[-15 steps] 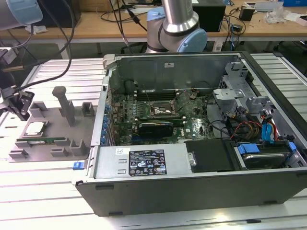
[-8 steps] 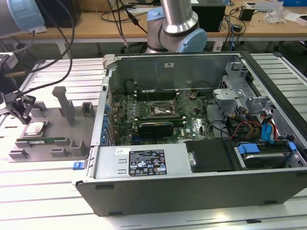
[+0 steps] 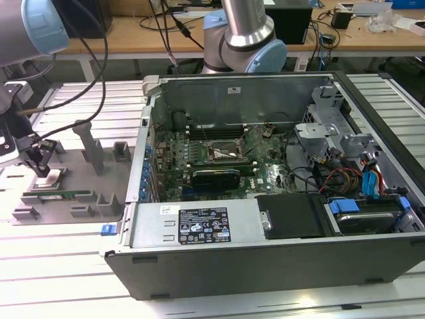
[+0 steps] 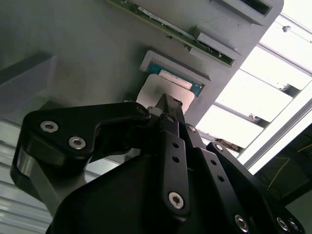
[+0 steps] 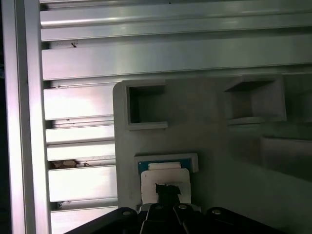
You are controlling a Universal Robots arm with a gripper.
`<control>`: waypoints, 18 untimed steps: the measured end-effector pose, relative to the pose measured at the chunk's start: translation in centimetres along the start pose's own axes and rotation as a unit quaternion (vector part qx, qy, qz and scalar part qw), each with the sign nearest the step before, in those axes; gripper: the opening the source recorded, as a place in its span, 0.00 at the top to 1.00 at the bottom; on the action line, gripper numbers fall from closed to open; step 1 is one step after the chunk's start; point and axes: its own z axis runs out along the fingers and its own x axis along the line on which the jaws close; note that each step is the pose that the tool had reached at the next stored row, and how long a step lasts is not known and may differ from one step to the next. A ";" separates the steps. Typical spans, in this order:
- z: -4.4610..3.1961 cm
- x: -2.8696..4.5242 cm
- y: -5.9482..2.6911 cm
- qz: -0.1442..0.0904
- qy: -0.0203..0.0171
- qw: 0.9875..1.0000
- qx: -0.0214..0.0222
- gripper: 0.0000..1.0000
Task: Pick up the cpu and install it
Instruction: 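Pick up the cpu and move it towards the insertion slot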
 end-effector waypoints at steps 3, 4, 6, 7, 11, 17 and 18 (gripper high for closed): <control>0.37 -0.11 -0.01 -0.001 0.000 1.000 0.000 0.89; 0.40 -0.11 -0.01 -0.001 0.000 1.000 0.000 0.89; 0.42 -0.11 -0.02 -0.001 0.000 1.000 0.000 0.89; 0.44 -0.12 -0.02 -0.001 0.000 1.000 0.000 0.89; 0.45 -0.11 -0.02 -0.001 0.000 1.000 0.000 0.89; 0.47 -0.11 -0.02 -0.001 0.000 1.000 0.000 0.70; 0.47 -0.12 -0.02 -0.001 0.000 1.000 0.000 0.64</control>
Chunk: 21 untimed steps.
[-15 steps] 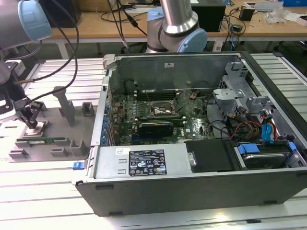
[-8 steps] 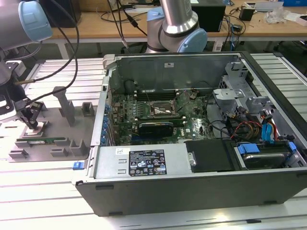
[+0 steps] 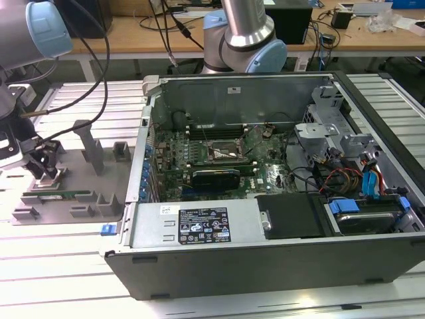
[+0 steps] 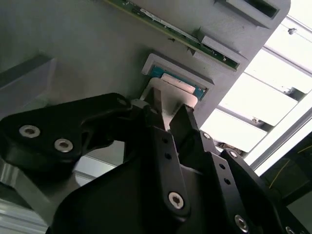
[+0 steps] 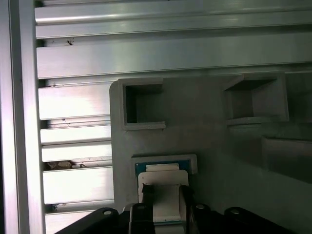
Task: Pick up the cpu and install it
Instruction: 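Pick up the cpu and move it towards the insertion slot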
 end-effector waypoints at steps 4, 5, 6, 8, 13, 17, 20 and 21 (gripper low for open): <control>0.01 0.00 0.00 0.000 0.000 1.000 0.000 0.40; 0.02 0.00 0.00 0.000 0.000 1.000 0.000 0.40; 0.02 0.00 0.00 0.000 0.000 1.000 0.000 0.40; 0.02 0.00 0.00 0.000 0.000 1.000 0.000 0.34; 0.30 0.00 0.02 -0.006 0.000 1.000 0.000 0.34; 0.68 0.03 0.10 -0.021 0.001 1.000 0.000 0.34; 1.01 0.04 0.18 -0.031 0.001 1.000 0.000 0.34; 1.12 0.04 0.18 -0.033 0.001 0.999 0.000 0.34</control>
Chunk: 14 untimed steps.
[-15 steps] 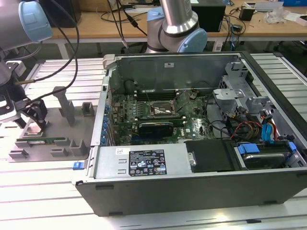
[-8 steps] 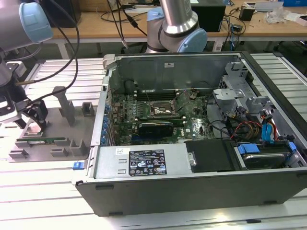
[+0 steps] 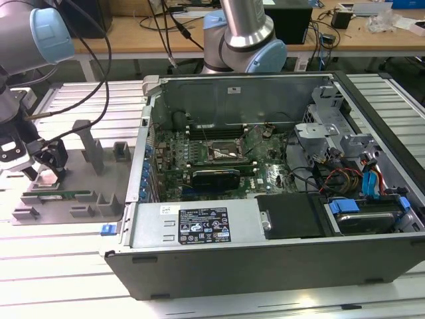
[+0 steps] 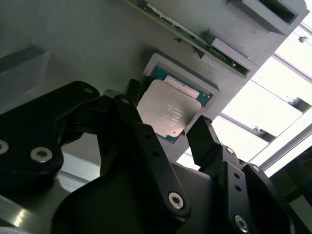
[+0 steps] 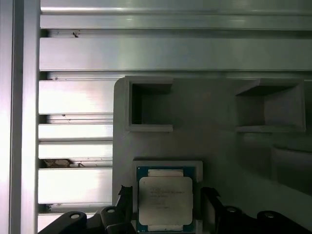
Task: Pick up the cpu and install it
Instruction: 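Pick up the cpu and move it towards the insertion slot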
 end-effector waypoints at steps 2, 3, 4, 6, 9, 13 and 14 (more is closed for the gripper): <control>0.17 0.01 0.00 -0.003 0.000 1.000 0.000 0.34; 0.21 0.02 0.00 -0.004 0.000 1.000 0.000 0.34; 0.21 0.02 0.00 -0.004 0.000 1.000 0.000 0.34; 0.33 0.02 0.00 -0.004 0.000 1.000 0.000 0.34; 0.49 0.02 -0.01 -0.004 0.000 1.000 0.000 0.34; 0.51 0.02 -0.01 -0.004 0.000 1.000 0.000 0.34; 0.51 0.02 -0.01 -0.004 0.000 1.000 0.000 0.34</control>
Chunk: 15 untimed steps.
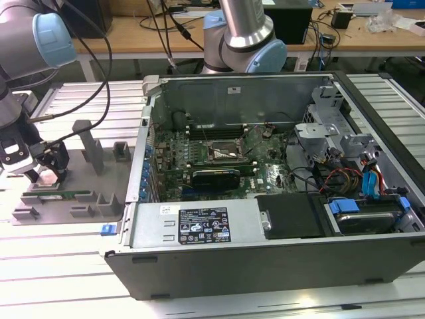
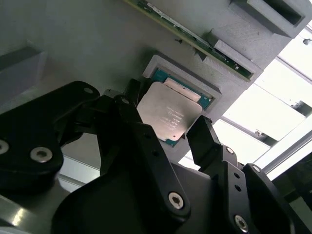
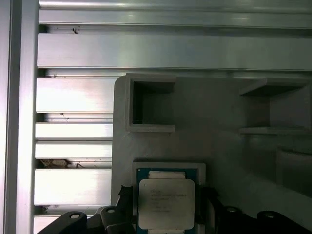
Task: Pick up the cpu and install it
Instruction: 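Pick up the cpu and move it towards the insertion slot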
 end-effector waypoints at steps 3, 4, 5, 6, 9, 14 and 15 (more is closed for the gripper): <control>0.00 -0.03 0.00 0.000 0.007 1.000 0.000 0.34; 0.01 -0.04 0.00 0.000 0.008 1.000 0.000 0.34; 0.00 -0.04 0.00 0.000 0.008 1.000 0.000 0.34; -0.11 -0.05 0.01 0.000 0.008 1.000 0.000 0.34; -0.23 -0.05 0.01 0.000 0.008 1.000 0.000 0.34; -0.24 -0.21 0.01 0.000 0.008 1.000 0.000 0.34; -0.24 -0.21 0.01 0.000 0.008 1.000 0.000 0.34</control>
